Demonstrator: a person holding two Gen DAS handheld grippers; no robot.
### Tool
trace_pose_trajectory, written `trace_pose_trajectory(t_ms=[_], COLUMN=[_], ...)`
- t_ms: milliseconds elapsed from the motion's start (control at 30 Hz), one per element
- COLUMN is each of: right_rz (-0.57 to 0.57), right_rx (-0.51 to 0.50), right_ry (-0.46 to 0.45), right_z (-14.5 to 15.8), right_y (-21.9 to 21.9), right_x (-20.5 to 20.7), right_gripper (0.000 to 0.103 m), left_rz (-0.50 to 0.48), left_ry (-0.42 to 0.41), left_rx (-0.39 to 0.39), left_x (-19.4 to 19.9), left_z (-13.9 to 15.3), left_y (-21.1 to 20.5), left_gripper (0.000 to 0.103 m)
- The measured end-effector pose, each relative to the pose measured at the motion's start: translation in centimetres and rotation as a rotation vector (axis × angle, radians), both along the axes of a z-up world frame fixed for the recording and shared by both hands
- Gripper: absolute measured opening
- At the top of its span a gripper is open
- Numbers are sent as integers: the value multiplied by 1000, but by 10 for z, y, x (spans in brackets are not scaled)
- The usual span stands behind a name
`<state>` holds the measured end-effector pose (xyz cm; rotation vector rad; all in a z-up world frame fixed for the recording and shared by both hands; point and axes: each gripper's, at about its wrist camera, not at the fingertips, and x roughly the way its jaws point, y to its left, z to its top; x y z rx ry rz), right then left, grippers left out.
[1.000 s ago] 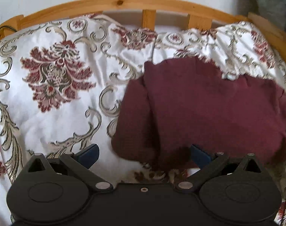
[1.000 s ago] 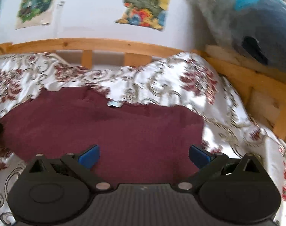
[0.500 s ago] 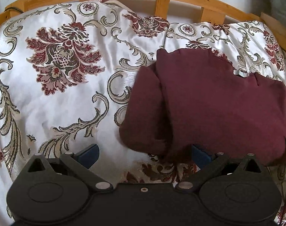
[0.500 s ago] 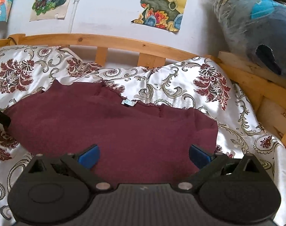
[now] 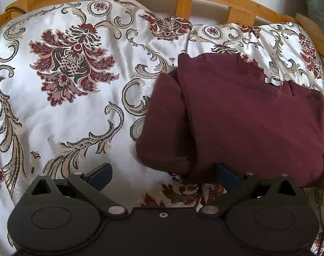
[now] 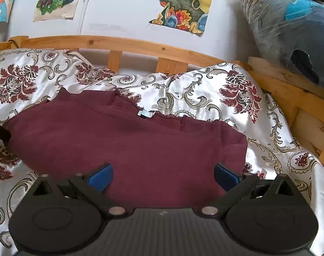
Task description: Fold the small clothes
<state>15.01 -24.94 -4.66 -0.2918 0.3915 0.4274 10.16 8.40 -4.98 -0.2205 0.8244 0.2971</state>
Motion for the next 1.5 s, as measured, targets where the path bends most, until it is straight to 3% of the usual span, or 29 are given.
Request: trace_pose_trajectory(t_ms=[100, 300, 467, 633, 733, 900, 1500], right_rz=[-21, -32, -24, -47, -44, -44, -49], right_rx=[13, 65, 51, 50, 34, -10, -14], right_ry=[10, 38, 39, 22, 37, 84, 100], right_z=[0, -1, -7, -8, -12, -23, -28], right_y=[3, 11, 19, 24, 28, 32, 32], right_x=[2, 9, 12, 14, 17, 20, 21], right_gripper=[103, 103, 103, 103, 103, 103, 103], left_rz=[-15, -64, -70, -67, -73, -75, -87], left_ry=[-24, -169, -114, -129, -124, -100, -81], left_rx=[0, -41, -108, -256, -296, -277, -249], left_x=[1, 6, 32, 37, 40, 45, 48], left_z=[3, 16, 2, -10, -14, -15, -18], left_y=[2, 20, 38, 51, 52, 50, 47], left_gripper=[102, 102, 102, 102, 102, 101, 102])
